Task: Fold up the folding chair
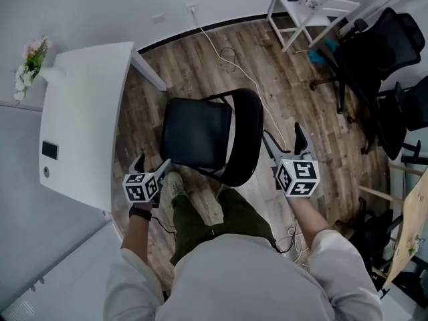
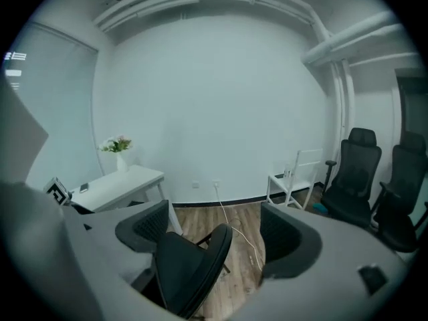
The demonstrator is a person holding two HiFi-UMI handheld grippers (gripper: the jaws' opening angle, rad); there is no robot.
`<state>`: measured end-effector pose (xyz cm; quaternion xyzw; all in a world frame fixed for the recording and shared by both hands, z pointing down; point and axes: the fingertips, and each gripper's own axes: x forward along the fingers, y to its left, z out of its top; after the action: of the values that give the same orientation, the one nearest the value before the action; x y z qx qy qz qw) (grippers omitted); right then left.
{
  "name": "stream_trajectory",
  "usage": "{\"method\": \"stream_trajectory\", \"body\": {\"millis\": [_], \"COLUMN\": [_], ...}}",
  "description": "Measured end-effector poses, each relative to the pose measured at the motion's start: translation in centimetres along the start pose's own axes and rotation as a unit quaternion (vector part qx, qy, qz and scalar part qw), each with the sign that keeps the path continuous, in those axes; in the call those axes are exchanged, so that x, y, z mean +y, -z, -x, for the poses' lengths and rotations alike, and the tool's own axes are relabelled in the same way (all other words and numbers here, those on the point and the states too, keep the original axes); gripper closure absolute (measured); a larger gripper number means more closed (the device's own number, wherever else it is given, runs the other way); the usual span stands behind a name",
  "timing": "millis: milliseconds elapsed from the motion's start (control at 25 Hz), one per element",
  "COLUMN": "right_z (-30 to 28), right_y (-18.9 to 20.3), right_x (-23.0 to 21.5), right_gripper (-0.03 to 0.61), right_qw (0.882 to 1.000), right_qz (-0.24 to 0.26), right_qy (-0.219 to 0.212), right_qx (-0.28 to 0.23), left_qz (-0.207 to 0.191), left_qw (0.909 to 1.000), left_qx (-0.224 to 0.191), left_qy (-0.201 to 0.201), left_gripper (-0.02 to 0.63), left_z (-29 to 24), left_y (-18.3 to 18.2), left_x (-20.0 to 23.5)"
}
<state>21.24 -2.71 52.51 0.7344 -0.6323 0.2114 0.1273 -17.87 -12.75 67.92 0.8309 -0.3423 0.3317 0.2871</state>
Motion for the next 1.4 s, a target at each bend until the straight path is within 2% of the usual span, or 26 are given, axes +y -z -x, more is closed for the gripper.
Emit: {"method": "stream_trajectory", "body": {"millis": [160, 480, 880, 1160, 1400], "right_z": [-3.6, -8.7, -15.7, -18.6, -20.5], "right_y": [1.6, 6.0, 11.2, 13.6, 16.9], "right_x": [-0.3, -0.5, -2.4, -2.5, -2.4], "right_gripper": [0.147, 0.147, 0.147, 0.149, 0.149], "right_qw": [0.999, 0.993, 0.982, 0.974, 0.965], "right_qz": [0.001, -0.008, -0.049, -0.060, -0.068], "right_qy": [0.024, 0.060, 0.083, 0.081, 0.079], "right_qx": [0.034, 0.097, 0.163, 0.204, 0.241], "left_qz": [-0.001, -0.006, 0.002, 0.056, 0.084], "left_qw": [0.9989, 0.9939, 0.9836, 0.9755, 0.9695], "left_qx": [0.046, 0.097, 0.169, 0.195, 0.205], "left_qy": [0.015, 0.052, 0.062, 0.084, 0.104], "left_gripper": [0.164, 0.164, 0.164, 0.164, 0.164], "left_z": [-4.6, -12.7, -22.7, -28.7, -33.1], "left_y": [1.8, 5.0, 12.4, 16.9, 20.6], "left_x": [3.6, 8.2, 14.9, 18.9, 21.4]}}
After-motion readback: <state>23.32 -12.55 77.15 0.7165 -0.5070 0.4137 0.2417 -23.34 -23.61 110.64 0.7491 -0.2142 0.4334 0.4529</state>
